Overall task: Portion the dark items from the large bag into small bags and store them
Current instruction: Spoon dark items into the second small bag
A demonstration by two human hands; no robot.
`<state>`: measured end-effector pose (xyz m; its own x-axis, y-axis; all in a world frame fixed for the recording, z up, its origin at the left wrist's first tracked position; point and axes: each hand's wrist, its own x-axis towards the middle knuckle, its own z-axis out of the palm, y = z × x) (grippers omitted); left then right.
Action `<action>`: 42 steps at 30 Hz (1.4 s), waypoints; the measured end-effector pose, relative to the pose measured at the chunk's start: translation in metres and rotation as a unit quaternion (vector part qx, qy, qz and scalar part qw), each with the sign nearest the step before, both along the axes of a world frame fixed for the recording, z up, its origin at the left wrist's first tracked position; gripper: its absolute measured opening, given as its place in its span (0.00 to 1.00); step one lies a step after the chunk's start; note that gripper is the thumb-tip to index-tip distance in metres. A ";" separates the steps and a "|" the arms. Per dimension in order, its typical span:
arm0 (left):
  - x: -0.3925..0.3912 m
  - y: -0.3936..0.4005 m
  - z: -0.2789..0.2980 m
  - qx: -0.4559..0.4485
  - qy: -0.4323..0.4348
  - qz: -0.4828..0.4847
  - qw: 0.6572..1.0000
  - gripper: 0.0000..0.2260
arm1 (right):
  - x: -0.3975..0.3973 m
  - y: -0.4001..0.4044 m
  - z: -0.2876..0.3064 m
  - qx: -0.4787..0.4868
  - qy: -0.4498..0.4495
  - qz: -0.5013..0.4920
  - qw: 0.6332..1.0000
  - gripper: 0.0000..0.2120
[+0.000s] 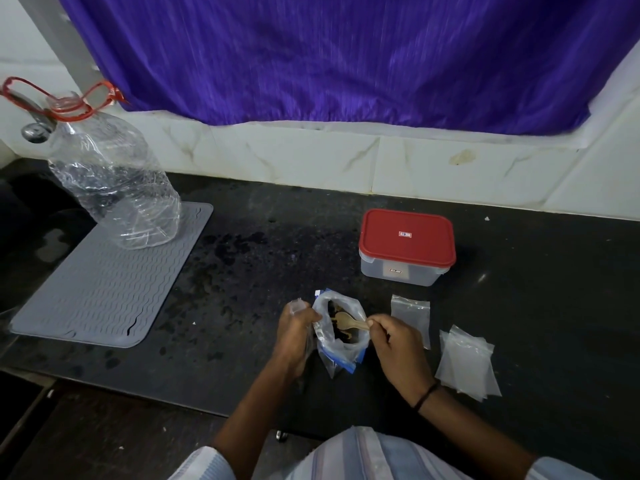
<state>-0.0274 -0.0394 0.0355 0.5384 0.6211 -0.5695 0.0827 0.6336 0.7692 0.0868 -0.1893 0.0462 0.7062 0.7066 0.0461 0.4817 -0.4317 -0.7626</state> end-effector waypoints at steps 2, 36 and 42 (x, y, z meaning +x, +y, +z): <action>0.000 -0.001 -0.002 0.008 -0.005 0.000 1.000 0.29 | 0.001 -0.001 0.000 0.007 0.034 -0.007 0.999 0.07; -0.017 -0.011 0.025 0.530 0.101 -0.058 0.840 0.17 | -0.021 0.005 0.080 0.125 -0.168 0.145 0.967 0.07; -0.014 -0.013 0.028 0.531 0.085 -0.057 0.841 0.14 | -0.021 0.005 0.081 0.089 -0.448 0.234 0.858 0.10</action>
<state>-0.0413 -0.0520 0.0631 0.5957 0.7782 0.1988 0.2628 -0.4227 0.8673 0.0659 -0.1839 0.1277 -0.0281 0.8285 0.5593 0.9982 0.0533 -0.0287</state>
